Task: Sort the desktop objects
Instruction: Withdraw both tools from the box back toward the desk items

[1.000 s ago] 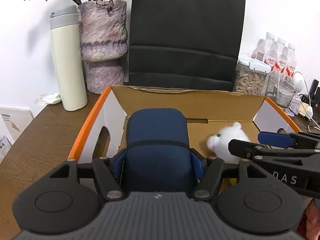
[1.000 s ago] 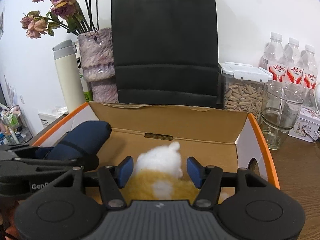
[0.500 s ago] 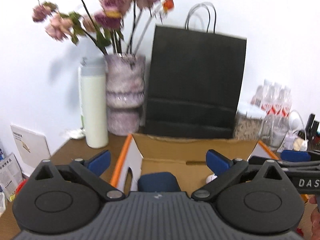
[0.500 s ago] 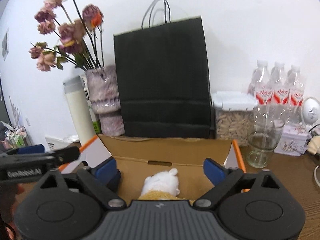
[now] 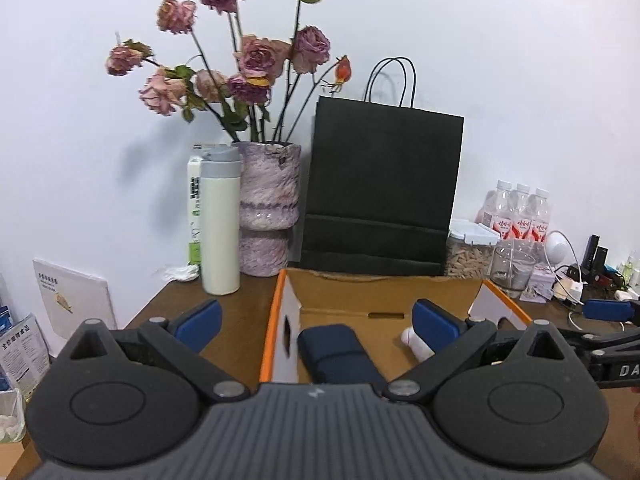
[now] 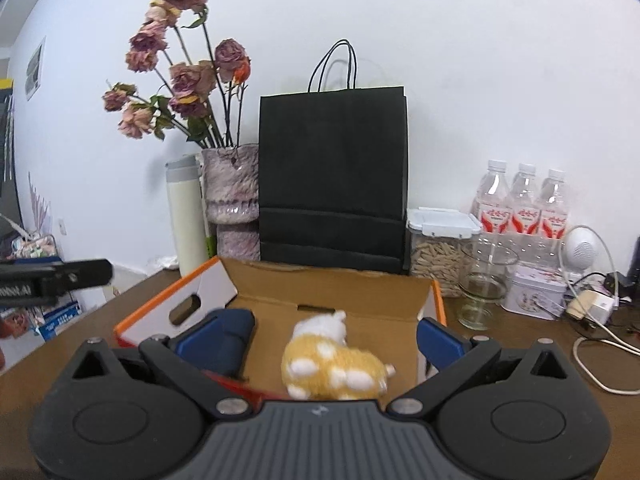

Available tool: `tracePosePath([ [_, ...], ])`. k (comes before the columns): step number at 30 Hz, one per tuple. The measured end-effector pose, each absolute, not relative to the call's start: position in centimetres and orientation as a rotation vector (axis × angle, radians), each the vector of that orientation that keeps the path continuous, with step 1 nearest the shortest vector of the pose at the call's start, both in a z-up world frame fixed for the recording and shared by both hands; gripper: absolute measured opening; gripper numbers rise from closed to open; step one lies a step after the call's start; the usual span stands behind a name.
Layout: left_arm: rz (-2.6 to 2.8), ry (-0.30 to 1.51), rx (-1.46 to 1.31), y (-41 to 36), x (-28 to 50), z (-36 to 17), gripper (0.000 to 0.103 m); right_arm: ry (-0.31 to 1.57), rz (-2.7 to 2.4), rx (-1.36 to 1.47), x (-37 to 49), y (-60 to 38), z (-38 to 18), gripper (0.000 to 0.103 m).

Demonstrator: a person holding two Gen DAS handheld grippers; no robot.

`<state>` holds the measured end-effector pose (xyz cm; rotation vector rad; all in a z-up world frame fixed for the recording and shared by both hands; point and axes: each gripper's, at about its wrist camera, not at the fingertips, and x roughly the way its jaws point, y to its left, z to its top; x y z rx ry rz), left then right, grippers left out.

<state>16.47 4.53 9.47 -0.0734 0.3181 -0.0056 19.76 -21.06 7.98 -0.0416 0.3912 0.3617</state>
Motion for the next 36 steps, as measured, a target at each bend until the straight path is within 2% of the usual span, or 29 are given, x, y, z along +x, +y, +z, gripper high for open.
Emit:
tracePosePath([
  [19, -0.032, 0.524, -0.005, 6.8, 8.1, 2.8, 0.103, 0.556, 0.389, -0.103, 8.8, -21.6, 1.0, 0.103],
  [36, -0.134, 0.647, 0.058, 4.0, 9.9, 0.1, 0.103, 0.582, 0.364, -0.131, 8.2, -18.1, 0.1, 0.103],
])
